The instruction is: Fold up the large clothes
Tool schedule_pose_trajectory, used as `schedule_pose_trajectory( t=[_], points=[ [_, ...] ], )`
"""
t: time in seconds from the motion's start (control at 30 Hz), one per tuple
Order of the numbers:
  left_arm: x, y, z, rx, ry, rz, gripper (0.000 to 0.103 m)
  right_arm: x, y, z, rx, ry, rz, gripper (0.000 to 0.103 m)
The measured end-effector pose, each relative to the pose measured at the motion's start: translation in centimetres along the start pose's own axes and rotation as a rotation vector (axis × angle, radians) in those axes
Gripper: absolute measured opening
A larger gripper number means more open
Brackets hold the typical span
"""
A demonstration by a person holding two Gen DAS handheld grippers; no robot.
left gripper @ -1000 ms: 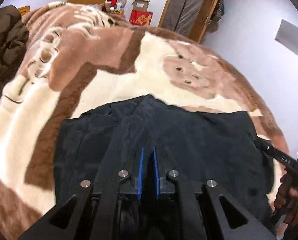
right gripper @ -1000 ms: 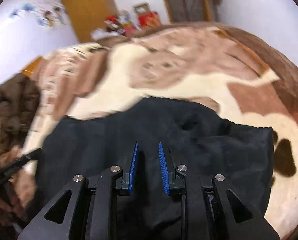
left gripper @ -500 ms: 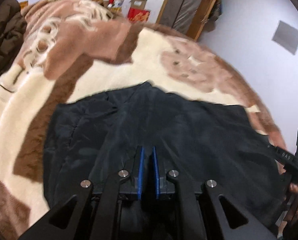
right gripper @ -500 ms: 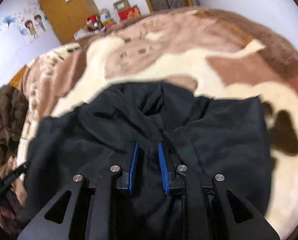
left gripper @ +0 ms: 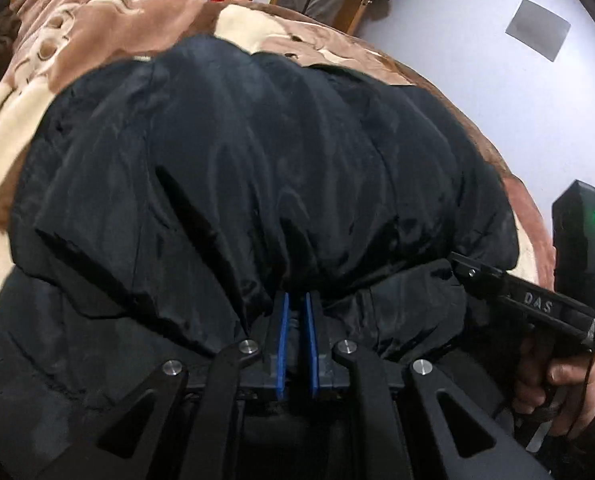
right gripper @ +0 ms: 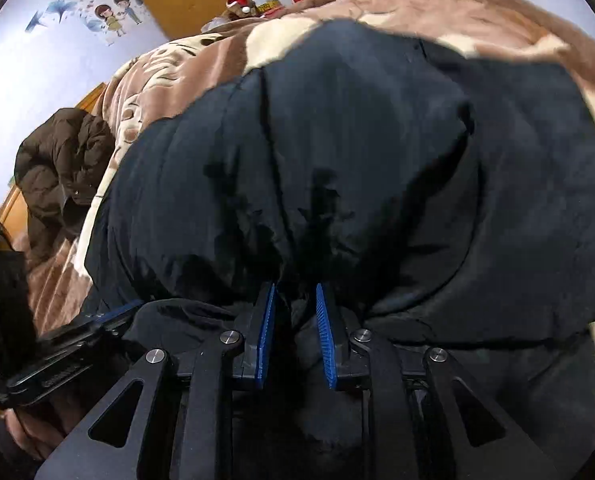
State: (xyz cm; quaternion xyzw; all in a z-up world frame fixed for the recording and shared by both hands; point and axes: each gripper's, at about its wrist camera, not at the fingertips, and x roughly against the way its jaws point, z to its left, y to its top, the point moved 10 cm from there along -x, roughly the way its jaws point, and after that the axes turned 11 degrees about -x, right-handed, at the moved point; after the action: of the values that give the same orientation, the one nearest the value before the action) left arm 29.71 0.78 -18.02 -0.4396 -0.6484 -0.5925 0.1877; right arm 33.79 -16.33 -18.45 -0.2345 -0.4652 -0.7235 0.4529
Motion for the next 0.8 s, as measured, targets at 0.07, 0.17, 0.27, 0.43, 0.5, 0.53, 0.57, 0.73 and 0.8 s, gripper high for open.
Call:
schedule_pose_trajectory(
  t=[0.07,0.17,0.27,0.43,0.5,0.53,0.57,0.73,0.8],
  points=[
    [-0.5,0.2,0.2,0.008,0.006,0.007,0.01,-0.7,-0.1,-0.1,0.035,-0.024,-0.004,0.02],
    [-0.1,0.6,0.1,0.021,0.017,0.027,0.01,0.1,0.1,0.1,0.01,-0.033,0.014,0.02],
    [2.9,1.0,-0.5,0.023,0.012,-0.002,0.01,3.5,0.0,1.3,0.012,-0.023,-0.024,0.021],
    [5.7,0.8,-2.4,-0.013,-0.021,-0.056,0.01,4.8,-1.9,2.9,0.046,0.025,-0.024,0.021],
    [3.8,-0.1,-2.8,-0.046,-0.001,-0.013,0.01,2.2,-3.0,1.4,0.032,-0.03,0.035,0.021],
    [2.5,-0.5,-2.4,-0.031,0.0,0.017,0.01,1.3,-3.2,0.9,0.021,-0.037,0.048,0.021],
    [1.4,-0.9,-1.9,-0.009,-0.001,0.045,0.01,0.5,-3.3,0.4,0.004,-0.029,0.052,0.021],
    [-1.0,-0.4,-0.9,0.001,0.006,0.05,0.01,-0.6,-3.2,-0.3,0.028,-0.059,0.041,0.021],
    [-1.1,-1.1,-1.0,-0.01,0.016,0.049,0.01,-1.3,-3.2,-0.7,0.033,-0.071,0.04,0.021]
  ],
)
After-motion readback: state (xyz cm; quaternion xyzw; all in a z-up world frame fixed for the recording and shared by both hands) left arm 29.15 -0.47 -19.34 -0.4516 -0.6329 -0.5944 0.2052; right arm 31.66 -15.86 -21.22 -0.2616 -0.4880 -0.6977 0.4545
